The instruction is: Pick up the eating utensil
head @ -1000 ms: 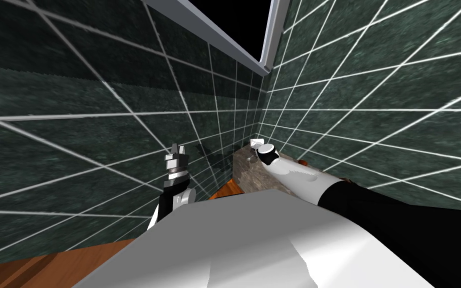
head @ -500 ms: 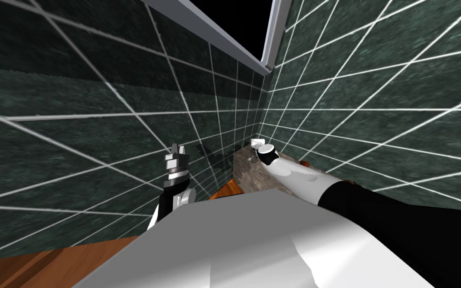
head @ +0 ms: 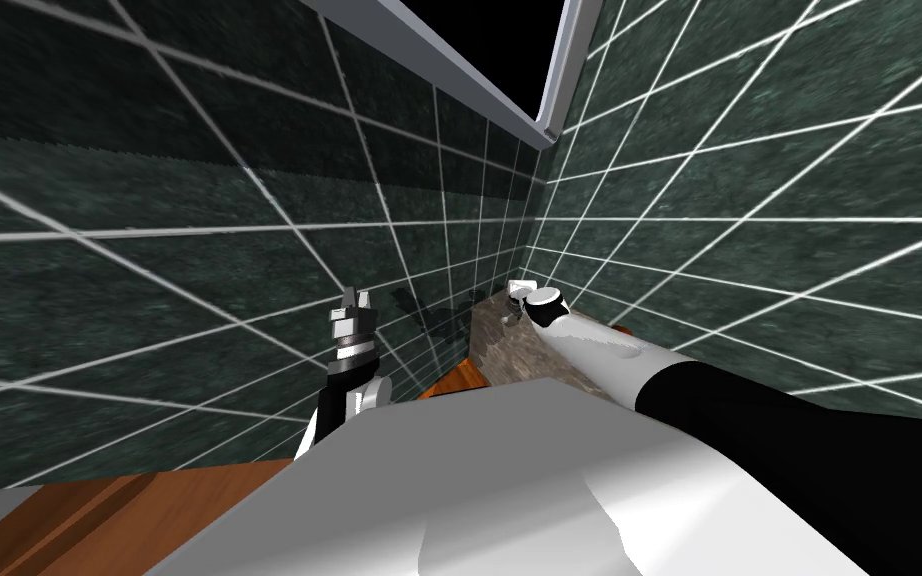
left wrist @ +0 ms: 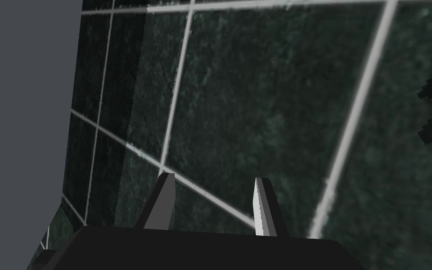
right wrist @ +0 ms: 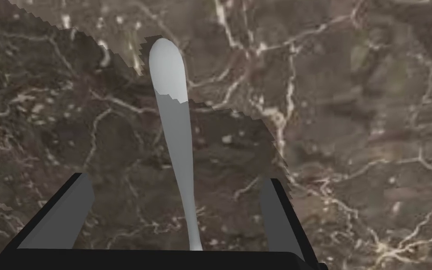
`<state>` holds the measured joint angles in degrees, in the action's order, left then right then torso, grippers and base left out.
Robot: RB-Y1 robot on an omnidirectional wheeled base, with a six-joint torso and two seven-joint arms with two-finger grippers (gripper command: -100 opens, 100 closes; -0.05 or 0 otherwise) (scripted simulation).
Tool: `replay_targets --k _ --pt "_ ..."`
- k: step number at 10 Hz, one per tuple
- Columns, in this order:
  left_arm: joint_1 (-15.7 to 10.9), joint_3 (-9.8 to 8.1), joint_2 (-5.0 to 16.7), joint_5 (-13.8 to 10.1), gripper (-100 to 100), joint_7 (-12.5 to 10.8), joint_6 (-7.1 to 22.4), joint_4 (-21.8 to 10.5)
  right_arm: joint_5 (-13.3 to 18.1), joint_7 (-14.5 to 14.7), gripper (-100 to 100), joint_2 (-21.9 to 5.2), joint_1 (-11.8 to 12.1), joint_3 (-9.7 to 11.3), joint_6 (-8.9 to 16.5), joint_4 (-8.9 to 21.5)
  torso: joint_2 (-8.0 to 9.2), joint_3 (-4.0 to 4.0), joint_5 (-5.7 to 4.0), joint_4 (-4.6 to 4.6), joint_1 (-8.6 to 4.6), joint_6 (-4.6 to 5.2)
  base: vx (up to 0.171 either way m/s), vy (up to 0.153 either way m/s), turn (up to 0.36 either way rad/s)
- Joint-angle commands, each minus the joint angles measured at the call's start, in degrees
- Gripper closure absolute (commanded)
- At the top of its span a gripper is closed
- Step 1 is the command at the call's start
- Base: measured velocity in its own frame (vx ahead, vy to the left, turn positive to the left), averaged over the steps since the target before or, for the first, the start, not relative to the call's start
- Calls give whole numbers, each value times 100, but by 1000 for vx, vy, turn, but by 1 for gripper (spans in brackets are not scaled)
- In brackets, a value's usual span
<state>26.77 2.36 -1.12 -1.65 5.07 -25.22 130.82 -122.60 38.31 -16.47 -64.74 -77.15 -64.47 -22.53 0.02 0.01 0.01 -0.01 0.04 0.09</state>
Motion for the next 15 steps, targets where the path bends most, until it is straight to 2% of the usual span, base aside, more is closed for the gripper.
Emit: replay_targets --k 1,3,5,6,7,9,10,11,15 --pt "0 0 0 0 0 0 0 0 -31 113 -100 -171 113 -90 61 23 0 0 0 0 0 0 4 28 150" --pt "0 0 0 0 0 0 0 0 -31 113 -100 -171 113 -90 61 107 -1 -1 1 0 6 0 4 19 22" --pt "0 0 0 0 0 0 0 0 -31 113 -100 -171 113 -90 61 23 1 0 0 0 -1 0 0 0 0" --pt "0 0 0 0 0 0 0 0 -57 192 -100 -355 223 -175 141 83 1 1 -1 0 -3 0 -1 28 149" --pt "-1 0 0 0 0 0 0 0 -57 192 -100 -355 223 -175 141 218 1 0 0 0 3 -2 6 27 59" --pt "0 0 0 0 0 0 0 0 -57 192 -100 -355 223 -175 141 83 -1 -1 0 -1 4 1 3 10 -12" --pt "0 0 0 0 0 0 0 0 -57 184 -100 -347 221 -174 145 130 0 0 0 0 0 1 0 0 0" --pt "0 0 0 0 0 0 0 0 -59 199 100 -342 223 -175 137 107 1 0 -1 0 -2 0 0 0 0" --pt "0 0 0 0 0 0 0 0 -54 205 100 -343 220 -170 141 110 -5 -5 -6 -4 -8 3 0 0 0"
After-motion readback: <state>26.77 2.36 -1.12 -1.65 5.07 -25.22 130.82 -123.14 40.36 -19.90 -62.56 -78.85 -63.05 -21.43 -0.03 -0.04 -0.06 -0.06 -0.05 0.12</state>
